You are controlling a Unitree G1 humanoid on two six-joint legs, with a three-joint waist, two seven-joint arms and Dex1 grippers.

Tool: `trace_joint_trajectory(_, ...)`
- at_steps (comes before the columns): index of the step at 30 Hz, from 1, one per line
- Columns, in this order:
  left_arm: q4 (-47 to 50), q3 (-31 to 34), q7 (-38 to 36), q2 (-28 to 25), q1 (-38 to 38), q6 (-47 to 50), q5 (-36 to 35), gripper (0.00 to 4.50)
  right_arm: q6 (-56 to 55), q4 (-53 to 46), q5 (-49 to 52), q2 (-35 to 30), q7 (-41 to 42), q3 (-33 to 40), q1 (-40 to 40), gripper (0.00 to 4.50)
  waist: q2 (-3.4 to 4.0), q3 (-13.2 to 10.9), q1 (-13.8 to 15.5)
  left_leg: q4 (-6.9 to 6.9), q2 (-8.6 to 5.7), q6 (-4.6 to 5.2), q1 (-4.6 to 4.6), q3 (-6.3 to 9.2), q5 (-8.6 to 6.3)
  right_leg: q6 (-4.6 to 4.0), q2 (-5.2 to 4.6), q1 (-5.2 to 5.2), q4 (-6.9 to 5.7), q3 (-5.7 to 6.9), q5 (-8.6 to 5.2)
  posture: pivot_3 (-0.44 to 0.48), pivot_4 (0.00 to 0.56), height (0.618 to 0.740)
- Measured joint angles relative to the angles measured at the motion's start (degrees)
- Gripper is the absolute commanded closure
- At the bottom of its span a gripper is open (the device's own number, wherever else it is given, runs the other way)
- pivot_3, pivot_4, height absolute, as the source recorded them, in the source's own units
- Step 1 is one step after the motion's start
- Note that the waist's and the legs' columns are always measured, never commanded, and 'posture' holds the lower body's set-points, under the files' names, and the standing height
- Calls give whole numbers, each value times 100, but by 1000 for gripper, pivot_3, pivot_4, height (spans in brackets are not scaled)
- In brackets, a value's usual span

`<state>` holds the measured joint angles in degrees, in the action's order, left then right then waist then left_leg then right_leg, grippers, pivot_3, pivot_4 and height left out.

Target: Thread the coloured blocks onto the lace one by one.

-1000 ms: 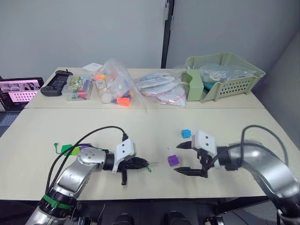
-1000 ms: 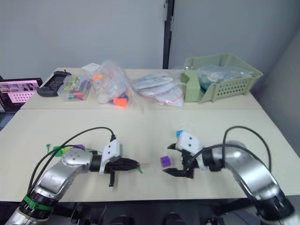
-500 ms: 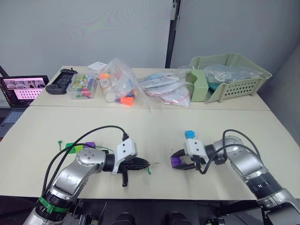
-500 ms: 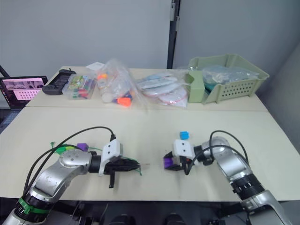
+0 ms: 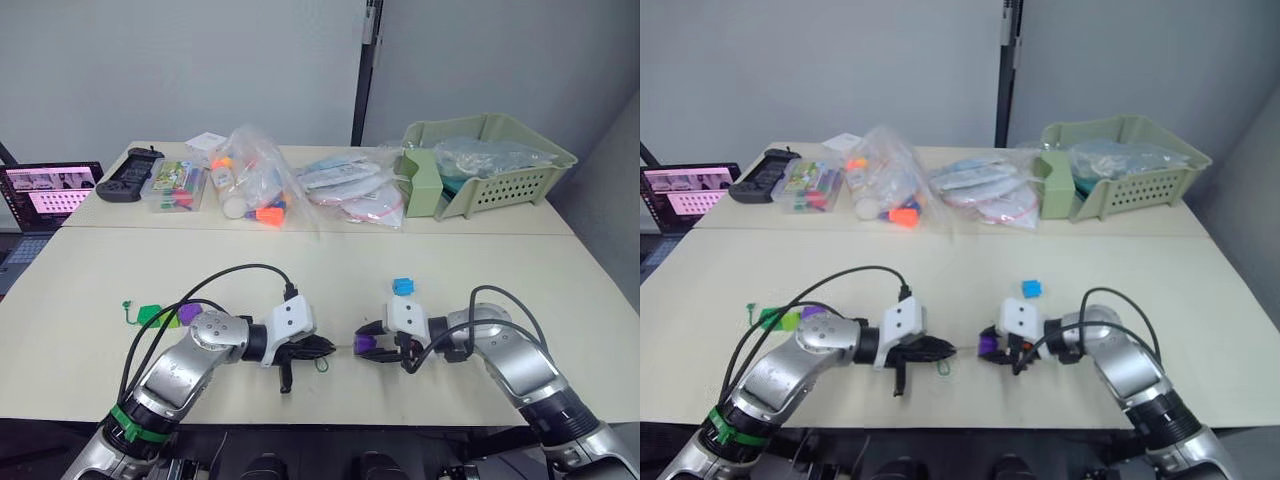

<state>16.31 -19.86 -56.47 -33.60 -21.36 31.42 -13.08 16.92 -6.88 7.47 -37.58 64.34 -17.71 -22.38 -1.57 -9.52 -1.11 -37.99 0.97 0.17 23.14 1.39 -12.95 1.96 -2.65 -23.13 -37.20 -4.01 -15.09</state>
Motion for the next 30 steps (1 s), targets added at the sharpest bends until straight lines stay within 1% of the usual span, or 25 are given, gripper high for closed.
trace_joint_trajectory(4, -42, -56, 15, -1, -116, -2, 153, 4500, 82, -64, -29, 0, -44, -11, 19, 3145, 0, 0, -2, -1, 1, 0, -2, -3, 0, 0, 1, 2, 0, 0, 0, 0, 150, 740)
trace_joint_trajectory(12, -114, -95, 77, 90, -127, -27, 221, 4500, 130, -95, -59, 0, -29, -20, -5, 3145, 0, 0, 1, -1, 1, 0, -2, -2, 0, 0, 1, 2, 0, 0, 0, 0, 150, 740)
trace_joint_trajectory(22, -260, -211, 120, 352, -298, 12, 277, 4500, 315, -213, -61, -1, -34, -20, -19, 3145, 0, 0, 8, -1, 0, 0, 0, -2, 0, 0, 1, 2, 0, 0, 0, 0, 150, 740)
trace_joint_trajectory(28, -432, -367, 77, 524, -570, 125, 387, 4500, 526, -285, -109, 3, -64, -25, -58, 3146, 0, 0, 20, -6, -3, 0, 1, -5, 0, 0, 1, 3, -1, 0, 0, 0, 150, 740)
trace_joint_trajectory(30, -617, -387, 82, 717, -608, 124, 404, 4500, 611, -379, -164, 2, -73, -19, -51, 3151, 0, 1, 27, -9, -3, 0, 1, -4, 0, 0, 1, 5, -1, 1, 0, 0, 150, 740)
